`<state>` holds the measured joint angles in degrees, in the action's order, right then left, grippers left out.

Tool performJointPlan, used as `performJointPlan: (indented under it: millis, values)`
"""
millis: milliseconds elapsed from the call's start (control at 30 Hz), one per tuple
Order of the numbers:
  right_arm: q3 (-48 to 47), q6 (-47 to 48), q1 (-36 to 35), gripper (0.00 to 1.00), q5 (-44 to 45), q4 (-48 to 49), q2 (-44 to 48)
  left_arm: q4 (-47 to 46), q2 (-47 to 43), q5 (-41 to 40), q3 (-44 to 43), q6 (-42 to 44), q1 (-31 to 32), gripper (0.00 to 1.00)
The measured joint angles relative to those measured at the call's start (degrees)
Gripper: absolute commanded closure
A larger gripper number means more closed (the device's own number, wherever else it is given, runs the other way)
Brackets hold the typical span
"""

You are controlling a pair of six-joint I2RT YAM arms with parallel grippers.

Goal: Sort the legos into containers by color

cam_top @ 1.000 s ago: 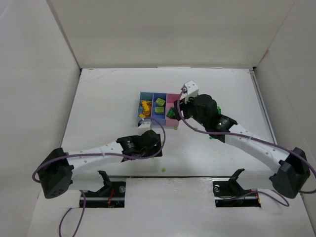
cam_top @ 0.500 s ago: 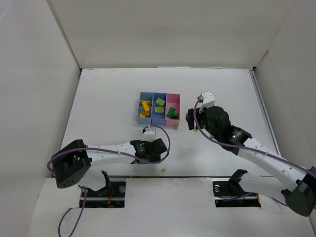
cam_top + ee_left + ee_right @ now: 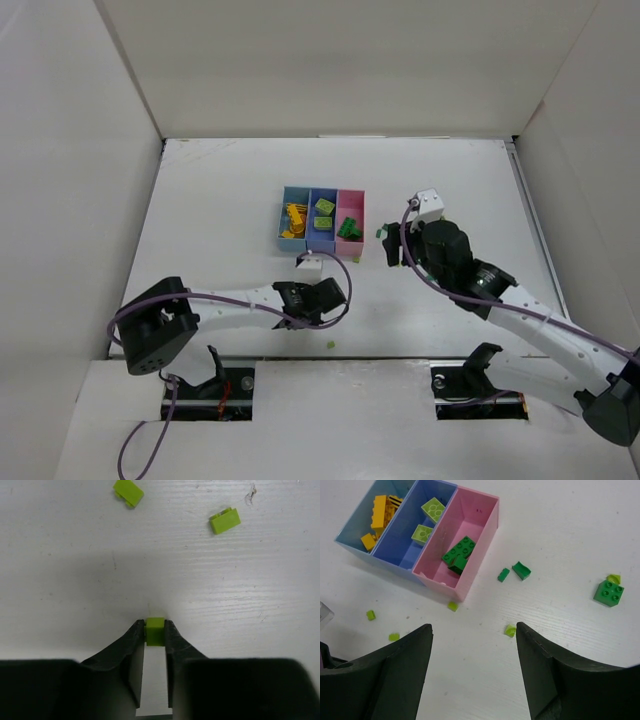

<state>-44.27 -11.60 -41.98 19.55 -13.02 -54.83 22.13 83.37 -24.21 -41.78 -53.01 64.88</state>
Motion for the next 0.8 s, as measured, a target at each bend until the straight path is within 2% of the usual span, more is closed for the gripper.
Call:
performJointPlan:
  millis: [67,267,433,567,800]
  values:
    - [0.2,-0.1,0.0,0.27,0.2,-0.5,0.4,-0.1,0.1,0.0,-0.2,0.1,0.2,0.99]
    - [0.4,-0.5,0.0,0.27,1.7,-0.7,1.7,3.1,0.3,-0.3,-3.1,0.0,0.7,1.0]
    - [0.6,-0.7,0.1,0.26,3.9,-2.0,2.4,6.4,0.2,-4.9,-12.4,1.4,-0.7,1.0]
    - [0.6,-0.7,0.5,0.26,5.3,-3.1,2.8,3.8,0.1,-7.6,-20.8,6.1,-7.5,1.0]
    - [0.6,-0.7,2.1,0.26,6.3,-4.5,2.8,-3.7,2.7,-7.7,-28.6,15.9,-18.3,1.0]
